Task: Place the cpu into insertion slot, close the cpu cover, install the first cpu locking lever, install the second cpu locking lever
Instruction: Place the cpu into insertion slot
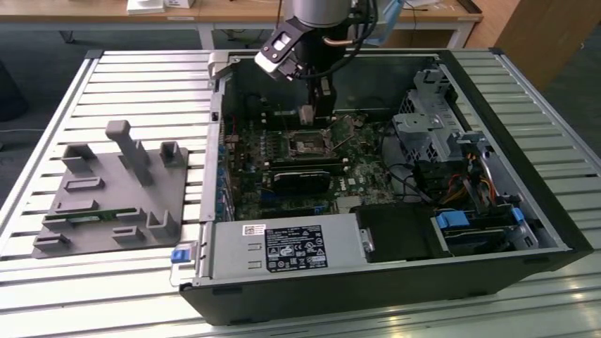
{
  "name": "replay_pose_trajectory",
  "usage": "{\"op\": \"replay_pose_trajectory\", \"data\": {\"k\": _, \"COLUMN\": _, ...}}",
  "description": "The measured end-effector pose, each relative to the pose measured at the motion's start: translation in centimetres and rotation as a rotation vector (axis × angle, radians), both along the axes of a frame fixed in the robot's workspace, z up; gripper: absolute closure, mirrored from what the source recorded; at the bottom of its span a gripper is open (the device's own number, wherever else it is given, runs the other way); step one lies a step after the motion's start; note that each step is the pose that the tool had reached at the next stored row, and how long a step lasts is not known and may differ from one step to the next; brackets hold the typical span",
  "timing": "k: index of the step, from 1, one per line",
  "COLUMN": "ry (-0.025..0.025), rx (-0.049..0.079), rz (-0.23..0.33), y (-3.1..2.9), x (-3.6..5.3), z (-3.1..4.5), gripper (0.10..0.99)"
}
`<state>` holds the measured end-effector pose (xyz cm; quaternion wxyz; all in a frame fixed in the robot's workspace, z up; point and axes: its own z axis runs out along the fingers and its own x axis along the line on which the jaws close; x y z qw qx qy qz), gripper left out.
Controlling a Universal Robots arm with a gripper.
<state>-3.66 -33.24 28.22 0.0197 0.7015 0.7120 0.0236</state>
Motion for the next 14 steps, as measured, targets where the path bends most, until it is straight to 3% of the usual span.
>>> {"op": "replay_pose_trajectory", "data": {"k": 14, "ry": 0.0, "rx": 0.0, "rz": 0.023, "y": 0.18, "x": 0.0, "z": -2.05, "gripper": 0.545}}
